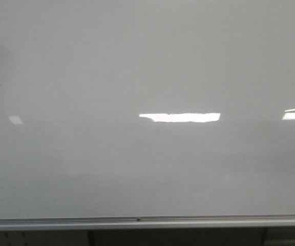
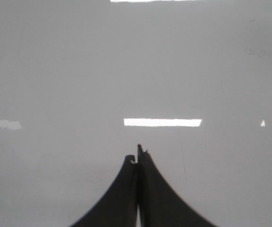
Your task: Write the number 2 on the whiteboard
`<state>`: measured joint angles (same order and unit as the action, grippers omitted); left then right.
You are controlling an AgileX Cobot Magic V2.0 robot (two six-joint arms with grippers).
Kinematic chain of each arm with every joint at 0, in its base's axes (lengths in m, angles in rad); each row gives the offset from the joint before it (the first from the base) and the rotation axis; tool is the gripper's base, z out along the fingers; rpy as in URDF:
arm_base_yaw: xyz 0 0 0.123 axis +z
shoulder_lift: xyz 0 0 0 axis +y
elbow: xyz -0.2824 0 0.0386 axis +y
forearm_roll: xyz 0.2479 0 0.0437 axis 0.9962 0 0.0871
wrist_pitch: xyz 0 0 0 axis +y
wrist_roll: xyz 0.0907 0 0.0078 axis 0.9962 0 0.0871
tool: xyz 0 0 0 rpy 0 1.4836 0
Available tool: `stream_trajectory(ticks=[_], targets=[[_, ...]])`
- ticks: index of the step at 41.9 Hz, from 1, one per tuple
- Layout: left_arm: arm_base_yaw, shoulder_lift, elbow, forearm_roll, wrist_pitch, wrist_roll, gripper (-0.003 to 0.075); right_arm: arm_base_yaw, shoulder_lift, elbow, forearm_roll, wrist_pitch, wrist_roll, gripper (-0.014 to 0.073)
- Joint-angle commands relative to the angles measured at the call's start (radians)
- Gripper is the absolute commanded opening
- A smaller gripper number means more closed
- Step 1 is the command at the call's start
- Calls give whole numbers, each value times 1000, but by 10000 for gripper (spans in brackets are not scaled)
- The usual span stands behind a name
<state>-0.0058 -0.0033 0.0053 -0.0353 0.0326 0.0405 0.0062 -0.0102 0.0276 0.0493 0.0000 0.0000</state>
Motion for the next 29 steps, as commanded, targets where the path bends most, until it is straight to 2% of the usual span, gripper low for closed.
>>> stream_trajectory(ticks=[1, 24, 29], targets=[[-1, -18, 22, -2, -78, -8, -20, -3, -16, -1, 2, -88, 0, -69], [-1, -18, 22, 11, -78, -4, -20, -3, -16, -1, 2, -92, 0, -69], [-1, -18, 22, 11, -131, -4, -20, -3, -16, -1, 2, -93, 0, -69]])
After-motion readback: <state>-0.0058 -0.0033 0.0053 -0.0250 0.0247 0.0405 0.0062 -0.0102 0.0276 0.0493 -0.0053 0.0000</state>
